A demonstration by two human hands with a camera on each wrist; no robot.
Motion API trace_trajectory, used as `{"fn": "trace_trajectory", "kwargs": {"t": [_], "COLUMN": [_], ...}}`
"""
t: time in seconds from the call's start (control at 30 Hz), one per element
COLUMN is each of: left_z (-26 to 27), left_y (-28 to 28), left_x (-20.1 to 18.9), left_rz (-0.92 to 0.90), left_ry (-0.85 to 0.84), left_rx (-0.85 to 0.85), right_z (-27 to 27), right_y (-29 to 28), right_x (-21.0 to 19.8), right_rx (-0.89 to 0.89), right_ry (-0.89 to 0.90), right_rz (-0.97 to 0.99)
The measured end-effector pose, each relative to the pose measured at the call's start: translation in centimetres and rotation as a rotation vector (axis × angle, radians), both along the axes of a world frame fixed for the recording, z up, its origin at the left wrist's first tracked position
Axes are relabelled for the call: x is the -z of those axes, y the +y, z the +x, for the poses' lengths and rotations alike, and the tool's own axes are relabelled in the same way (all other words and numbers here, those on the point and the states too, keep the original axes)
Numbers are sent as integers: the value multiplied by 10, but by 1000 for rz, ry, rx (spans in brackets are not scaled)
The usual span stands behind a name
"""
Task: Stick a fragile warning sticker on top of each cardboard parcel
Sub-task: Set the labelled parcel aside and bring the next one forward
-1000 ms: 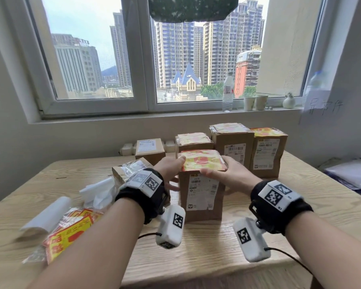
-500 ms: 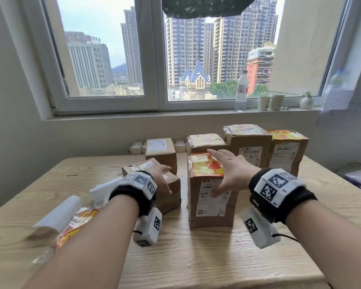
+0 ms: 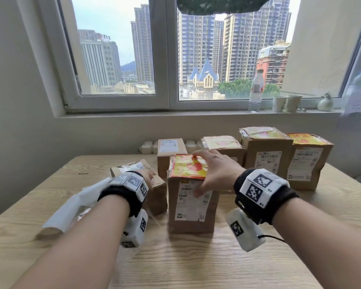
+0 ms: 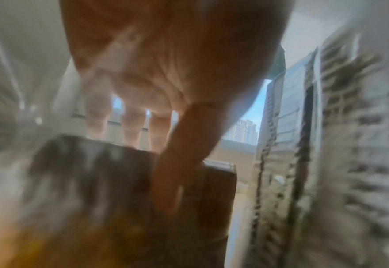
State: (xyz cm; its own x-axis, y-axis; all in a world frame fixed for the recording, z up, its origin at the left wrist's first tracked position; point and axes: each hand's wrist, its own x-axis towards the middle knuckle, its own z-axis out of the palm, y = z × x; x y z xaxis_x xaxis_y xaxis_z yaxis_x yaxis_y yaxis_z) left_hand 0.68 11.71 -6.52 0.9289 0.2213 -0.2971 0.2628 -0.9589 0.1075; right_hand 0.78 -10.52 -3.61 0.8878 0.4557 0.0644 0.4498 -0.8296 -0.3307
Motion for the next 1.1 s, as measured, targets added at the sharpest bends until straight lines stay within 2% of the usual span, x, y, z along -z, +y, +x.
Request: {"fn": "trace_trajectory", "kwargs": {"t": [0.2,0.37,0.53,0.8,0.97,1.1], "left_z": [-6,-6,12,34,43,42], "left_y": [1,9,18,13,17,17], "left_x": [-33,-49,-55,-44,-46,-57], "left_rz": [-495,-685,-839,-874,-863,-828], "left_ry": [-77,-60,-195,-136,-151,-201], "left_rx": [128,-27,-160,-175,-253,-246], "right_z": [20,37,54,77,75,72], "right_y": [36,49,57,65,68,69], "right_x": [-23,-33,-37,-24,-33,-52], "right_rx": [-20,-10,-18,3,-17,-47], "right_ry": [-10,-23,-5,13,29,141], "right_rz": [-12,-30,-41,-116,-180,-111]}}
